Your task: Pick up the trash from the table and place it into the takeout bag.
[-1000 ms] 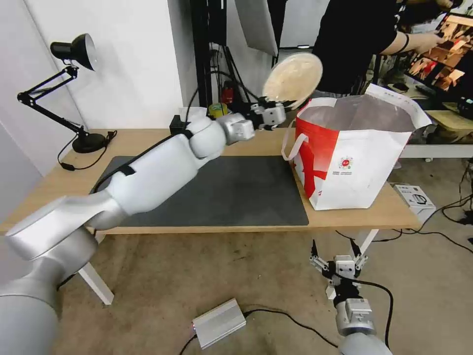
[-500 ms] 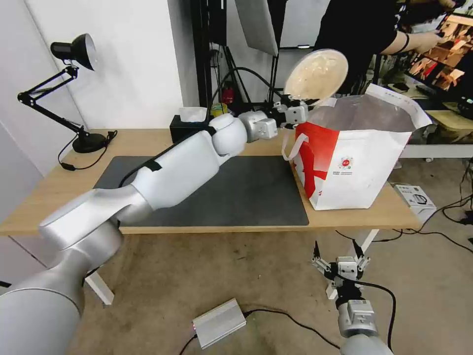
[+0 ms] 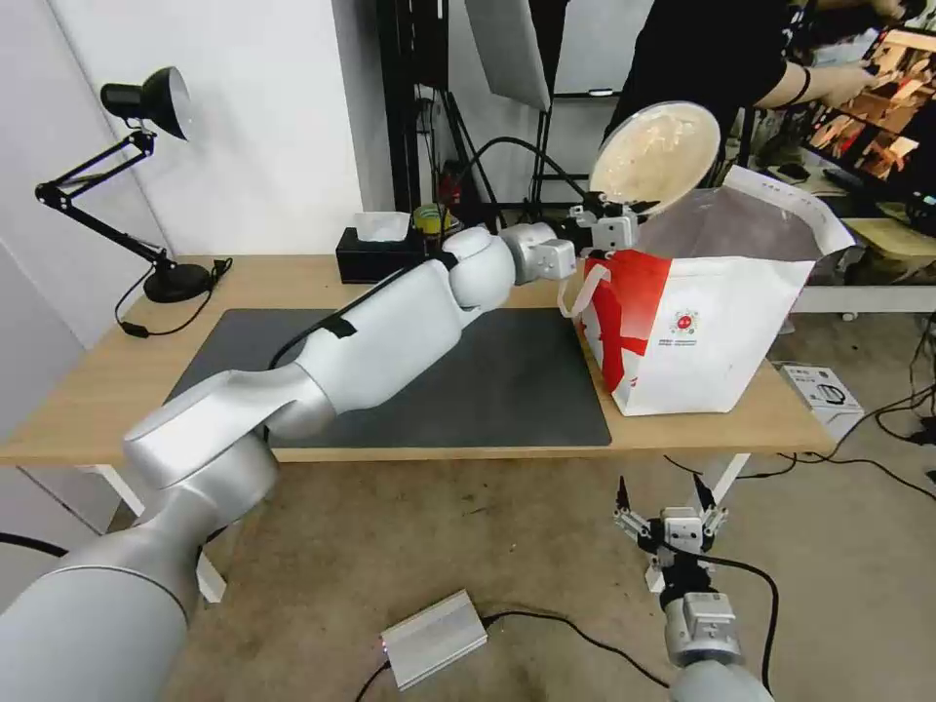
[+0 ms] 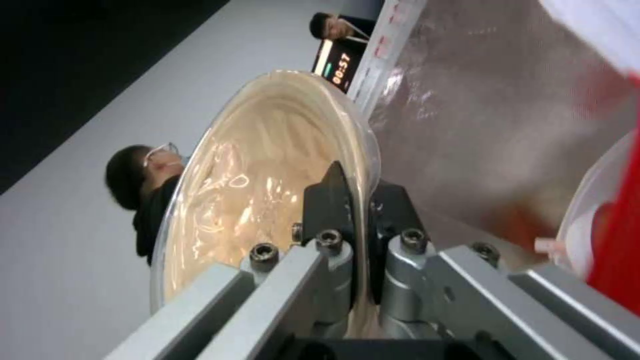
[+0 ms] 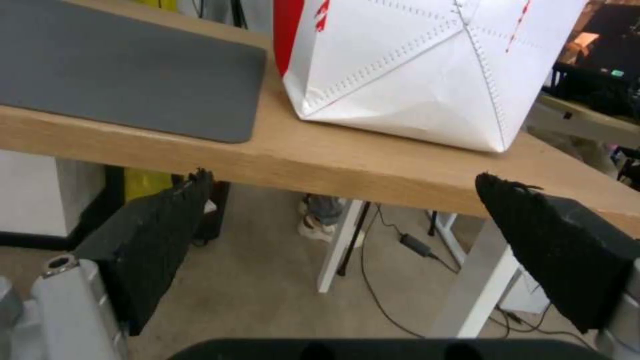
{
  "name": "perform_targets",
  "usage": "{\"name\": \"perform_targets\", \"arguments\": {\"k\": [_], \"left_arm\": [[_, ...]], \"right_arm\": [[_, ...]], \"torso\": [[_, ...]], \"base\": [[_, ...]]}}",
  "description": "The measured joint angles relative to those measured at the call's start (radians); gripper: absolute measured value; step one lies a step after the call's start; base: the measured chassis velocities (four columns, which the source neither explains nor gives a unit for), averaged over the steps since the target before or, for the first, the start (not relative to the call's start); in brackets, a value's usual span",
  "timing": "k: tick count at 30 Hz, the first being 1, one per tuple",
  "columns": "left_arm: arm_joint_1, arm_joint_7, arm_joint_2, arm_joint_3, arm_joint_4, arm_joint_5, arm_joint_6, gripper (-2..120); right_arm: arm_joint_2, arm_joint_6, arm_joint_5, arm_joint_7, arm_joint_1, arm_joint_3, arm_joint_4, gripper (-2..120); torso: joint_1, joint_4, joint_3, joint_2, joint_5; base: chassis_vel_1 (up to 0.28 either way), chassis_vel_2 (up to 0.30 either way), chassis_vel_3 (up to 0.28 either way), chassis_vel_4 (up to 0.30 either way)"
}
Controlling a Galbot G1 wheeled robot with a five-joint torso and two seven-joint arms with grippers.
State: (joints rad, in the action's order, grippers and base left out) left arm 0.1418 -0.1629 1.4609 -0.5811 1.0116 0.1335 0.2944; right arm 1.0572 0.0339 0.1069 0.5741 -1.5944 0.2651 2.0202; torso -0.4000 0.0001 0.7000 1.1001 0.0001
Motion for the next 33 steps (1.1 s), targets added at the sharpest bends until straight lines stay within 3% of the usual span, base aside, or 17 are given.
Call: {"name": "perform_targets", "arguments": {"k": [5,17,33], "left_arm": [[0.0,0.0,0.071,0.013,-0.079,0.032,0.031,0],[-0.003,0.0,0.133,0.022,-0.202,0.082,0.077,0],[0.0,0.001,0.133,-0.01,-0.206,0.083,0.088,0]], "right_arm": [[0.0,0.001,0.0,0.0,-0.002,0.002,-0.001,100],[0.004,0.001,-0.005,0.0,0.0,-0.004,-0.004,100],[0.013,0.003,-0.011,0.0,-0.002,-0.009,-0.004,100]], "torso": [[0.0,-0.0004,0.0,0.0,0.0001],[0.0,-0.0002,0.0,0.0,0.0],[0.0,0.0,0.0,0.0,-0.0001]], "base": [[0.0,0.0,0.0,0.0],[0.0,0.0,0.0,0.0],[0.0,0.0,0.0,0.0]]}}
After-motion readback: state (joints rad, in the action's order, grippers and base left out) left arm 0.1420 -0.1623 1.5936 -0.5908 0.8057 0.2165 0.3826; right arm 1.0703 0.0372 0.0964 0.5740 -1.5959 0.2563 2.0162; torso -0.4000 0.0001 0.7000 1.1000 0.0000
